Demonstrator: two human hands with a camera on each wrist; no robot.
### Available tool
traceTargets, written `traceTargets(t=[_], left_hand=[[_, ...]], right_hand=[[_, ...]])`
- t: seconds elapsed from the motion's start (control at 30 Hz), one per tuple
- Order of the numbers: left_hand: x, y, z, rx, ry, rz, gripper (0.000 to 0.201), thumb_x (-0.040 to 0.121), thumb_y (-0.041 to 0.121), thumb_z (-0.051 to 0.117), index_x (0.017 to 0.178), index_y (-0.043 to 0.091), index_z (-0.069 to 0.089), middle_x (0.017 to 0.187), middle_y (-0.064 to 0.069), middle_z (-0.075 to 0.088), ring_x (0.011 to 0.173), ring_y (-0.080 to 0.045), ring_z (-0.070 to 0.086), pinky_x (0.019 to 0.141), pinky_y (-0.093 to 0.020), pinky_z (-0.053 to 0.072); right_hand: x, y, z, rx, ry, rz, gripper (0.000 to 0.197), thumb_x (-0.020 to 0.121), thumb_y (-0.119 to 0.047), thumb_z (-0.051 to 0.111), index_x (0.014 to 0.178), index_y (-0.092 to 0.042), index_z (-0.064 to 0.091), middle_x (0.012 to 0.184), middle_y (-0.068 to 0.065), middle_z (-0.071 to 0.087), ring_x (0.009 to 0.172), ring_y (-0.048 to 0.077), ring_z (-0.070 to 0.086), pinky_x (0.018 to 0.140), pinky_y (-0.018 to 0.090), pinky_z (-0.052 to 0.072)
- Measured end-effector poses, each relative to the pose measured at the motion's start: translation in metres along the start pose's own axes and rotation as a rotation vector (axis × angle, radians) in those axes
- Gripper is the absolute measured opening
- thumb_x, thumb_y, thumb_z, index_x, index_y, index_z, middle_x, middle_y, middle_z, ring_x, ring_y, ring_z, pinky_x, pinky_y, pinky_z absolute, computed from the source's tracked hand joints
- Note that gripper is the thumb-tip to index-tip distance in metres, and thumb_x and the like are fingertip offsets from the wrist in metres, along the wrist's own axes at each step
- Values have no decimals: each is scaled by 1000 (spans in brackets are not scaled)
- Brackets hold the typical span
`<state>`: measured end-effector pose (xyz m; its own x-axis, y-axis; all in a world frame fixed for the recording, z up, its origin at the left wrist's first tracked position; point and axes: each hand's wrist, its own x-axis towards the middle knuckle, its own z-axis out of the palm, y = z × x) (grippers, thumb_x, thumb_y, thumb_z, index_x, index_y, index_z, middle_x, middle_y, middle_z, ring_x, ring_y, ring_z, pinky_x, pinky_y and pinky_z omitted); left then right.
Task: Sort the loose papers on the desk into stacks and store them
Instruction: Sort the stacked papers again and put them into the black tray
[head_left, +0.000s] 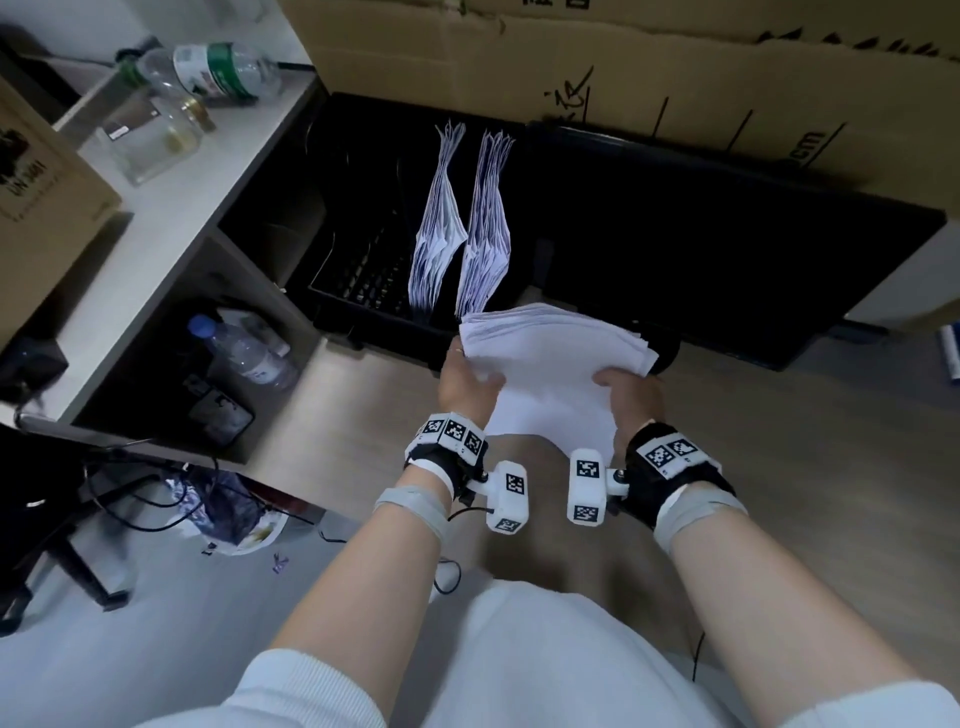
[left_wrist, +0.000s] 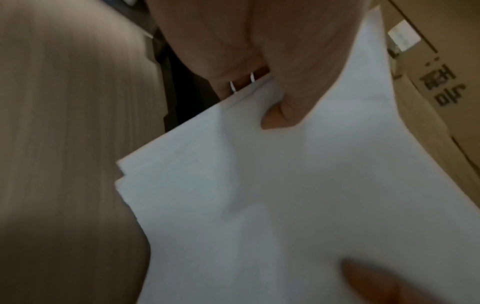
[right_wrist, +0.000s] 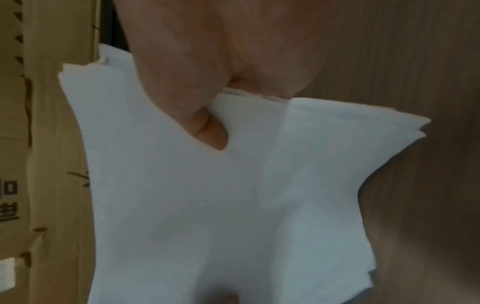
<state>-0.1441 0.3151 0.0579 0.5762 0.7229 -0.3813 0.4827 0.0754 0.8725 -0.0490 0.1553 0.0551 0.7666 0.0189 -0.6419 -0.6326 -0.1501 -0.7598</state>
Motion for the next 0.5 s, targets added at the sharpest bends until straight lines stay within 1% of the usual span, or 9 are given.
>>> traceTargets(t=[0.03, 0.07, 0.13, 0.17, 0.2, 0.27, 0.33, 0.4, 0.5], left_hand=[[1, 4, -1, -55, 50, -27, 45, 80, -5, 65, 121, 13, 60, 98, -2, 68, 95, -24, 67, 92, -42, 57], [1, 9, -1, -134, 68, -38, 40, 80, -6, 64, 115, 11, 63, 92, -2, 69, 89, -24, 68, 88, -41, 59], [1, 21, -2, -276, 49, 11, 40, 76, -13, 64, 108, 11, 65, 90, -1, 70, 84, -19, 68, 77, -31, 59], [1, 25, -3, -327, 31, 49, 41, 75, -16, 63, 105, 13, 66, 91, -2, 70, 83, -17, 67, 74, -28, 58], [2, 26, -3, -351, 16, 70, 39, 75, -16, 63, 100, 14, 67, 91, -3, 70, 81, -16, 66, 72, -27, 56], [0, 22, -2, -309, -13, 48, 28, 78, -12, 63, 92, 12, 66, 86, -4, 68, 76, -17, 61, 69, -28, 52], [-2, 7, 1, -207, -55, -26, 25, 80, -8, 67, 97, 9, 66, 86, -5, 67, 75, -18, 61, 69, -28, 50], [-1, -11, 4, -99, -93, -123, 29, 81, -3, 72, 107, 6, 66, 89, -5, 67, 80, -23, 63, 70, -28, 49], [10, -27, 2, -3, -105, -231, 33, 81, 10, 78, 111, 3, 65, 97, -11, 68, 87, -28, 66, 71, -32, 51]], right_hand=[[-1, -3, 0, 22, 25, -7, 15, 78, -9, 71, 93, -9, 68, 84, 8, 66, 76, 27, 63, 71, 39, 52], [-4, -7, -1, 37, 38, -24, 15, 78, -8, 71, 93, -8, 68, 84, 8, 66, 78, 28, 62, 71, 40, 50], [-6, -13, -4, 94, 50, -74, 18, 77, -7, 70, 94, -6, 69, 86, 10, 66, 81, 29, 62, 71, 39, 48], [-6, -14, -6, 114, 60, -99, 18, 76, -8, 70, 94, -7, 69, 87, 9, 67, 82, 28, 63, 72, 38, 48], [-8, -16, -9, 115, 55, -135, 18, 76, -8, 69, 94, -8, 69, 87, 8, 67, 80, 27, 63, 71, 37, 48], [-4, -8, -11, 43, 41, -169, 17, 77, -9, 69, 94, -10, 69, 83, 4, 68, 76, 24, 64, 67, 32, 50], [-1, 10, -9, -77, -3, -130, 13, 79, -7, 69, 90, -12, 66, 81, 1, 67, 74, 23, 65, 64, 28, 51], [3, 28, -4, -183, -63, -96, 14, 80, -4, 71, 92, -11, 66, 84, 1, 68, 76, 22, 65, 68, 29, 51], [7, 38, 4, -170, -31, -88, 16, 80, -7, 77, 93, -12, 68, 82, -3, 69, 73, 16, 67, 68, 28, 50]])
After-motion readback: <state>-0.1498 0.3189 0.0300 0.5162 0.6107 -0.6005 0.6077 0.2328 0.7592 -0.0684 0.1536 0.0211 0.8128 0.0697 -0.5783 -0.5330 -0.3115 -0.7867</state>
